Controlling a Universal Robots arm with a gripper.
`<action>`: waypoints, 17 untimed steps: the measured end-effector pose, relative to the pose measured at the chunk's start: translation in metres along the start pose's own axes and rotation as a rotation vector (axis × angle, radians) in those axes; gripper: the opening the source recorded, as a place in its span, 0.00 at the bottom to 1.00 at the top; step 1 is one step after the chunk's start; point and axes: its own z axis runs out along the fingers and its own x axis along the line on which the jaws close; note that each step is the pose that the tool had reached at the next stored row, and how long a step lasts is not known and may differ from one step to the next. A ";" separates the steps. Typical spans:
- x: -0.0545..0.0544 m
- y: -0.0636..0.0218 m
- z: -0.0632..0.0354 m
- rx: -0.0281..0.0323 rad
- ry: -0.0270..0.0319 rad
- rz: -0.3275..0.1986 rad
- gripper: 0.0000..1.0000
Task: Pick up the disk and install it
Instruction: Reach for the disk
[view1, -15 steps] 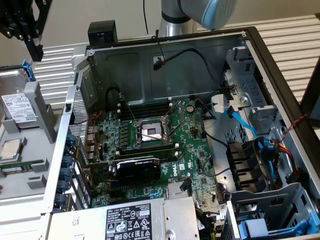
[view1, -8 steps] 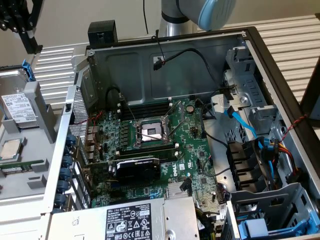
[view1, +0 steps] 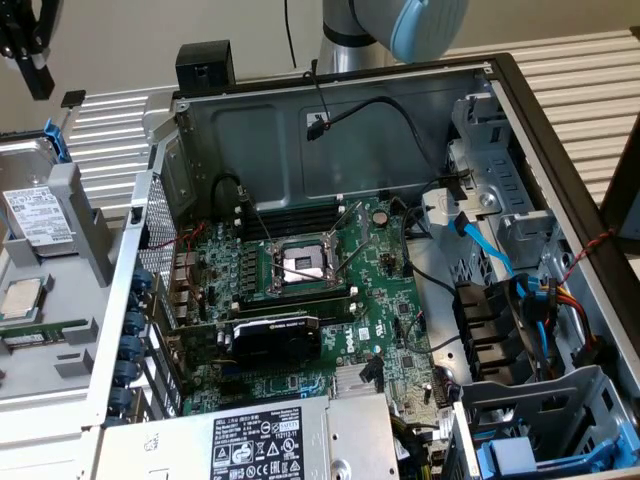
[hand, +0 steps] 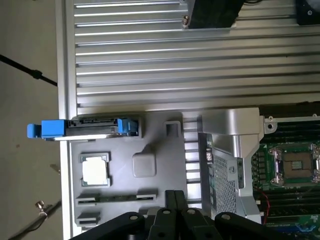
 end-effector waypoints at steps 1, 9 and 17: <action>0.004 0.0018 0.0000 0.0000 0.0001 0.000 0.11; 0.038 0.0163 0.0002 0.0001 0.0000 0.000 0.11; 0.054 0.0234 0.0008 -0.0005 0.0015 -0.035 0.11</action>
